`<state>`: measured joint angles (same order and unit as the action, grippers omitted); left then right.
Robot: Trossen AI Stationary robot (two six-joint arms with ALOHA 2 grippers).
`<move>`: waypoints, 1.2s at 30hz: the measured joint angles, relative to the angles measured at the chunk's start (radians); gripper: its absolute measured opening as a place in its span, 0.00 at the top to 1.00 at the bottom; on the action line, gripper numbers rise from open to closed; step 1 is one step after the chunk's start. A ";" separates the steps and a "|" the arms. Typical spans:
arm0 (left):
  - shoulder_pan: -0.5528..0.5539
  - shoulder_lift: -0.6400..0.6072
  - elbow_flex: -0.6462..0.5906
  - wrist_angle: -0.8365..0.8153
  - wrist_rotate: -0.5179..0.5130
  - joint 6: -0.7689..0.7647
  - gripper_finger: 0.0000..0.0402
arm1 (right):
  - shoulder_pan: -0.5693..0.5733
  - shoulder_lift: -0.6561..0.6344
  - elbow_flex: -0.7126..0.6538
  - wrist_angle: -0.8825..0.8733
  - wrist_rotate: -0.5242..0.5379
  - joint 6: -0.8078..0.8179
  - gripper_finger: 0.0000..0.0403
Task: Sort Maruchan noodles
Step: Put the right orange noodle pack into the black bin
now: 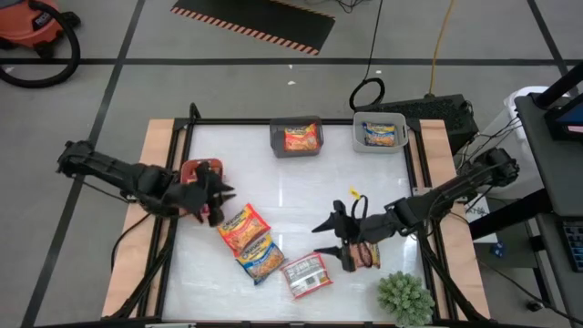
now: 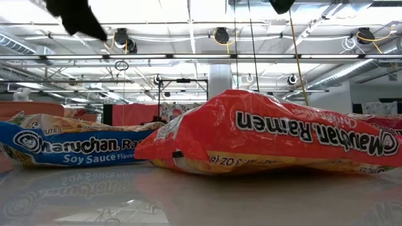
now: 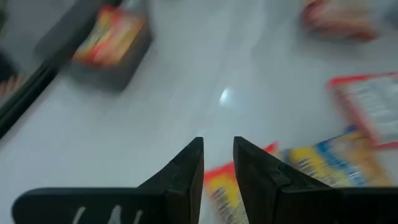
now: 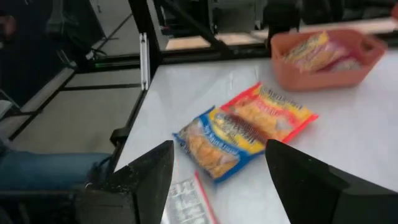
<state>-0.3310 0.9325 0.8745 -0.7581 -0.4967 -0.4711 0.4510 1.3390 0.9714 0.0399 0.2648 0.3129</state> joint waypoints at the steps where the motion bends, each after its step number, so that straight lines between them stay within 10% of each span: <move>1: -0.027 0.001 0.000 0.033 -0.011 0.016 0.77 | 0.009 0.013 0.000 0.000 0.001 0.020 0.39; 20: -0.186 0.008 -0.001 0.117 -0.027 0.110 0.77 | 0.220 0.446 0.346 -0.211 0.020 0.242 0.39; 36: -0.186 0.008 -0.001 0.120 -0.001 0.151 0.77 | 0.271 0.481 0.338 -0.559 0.023 0.617 0.39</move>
<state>-0.5175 0.9401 0.8738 -0.6383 -0.4973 -0.3202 0.7216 1.8203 1.3093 -0.5189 0.2874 0.9299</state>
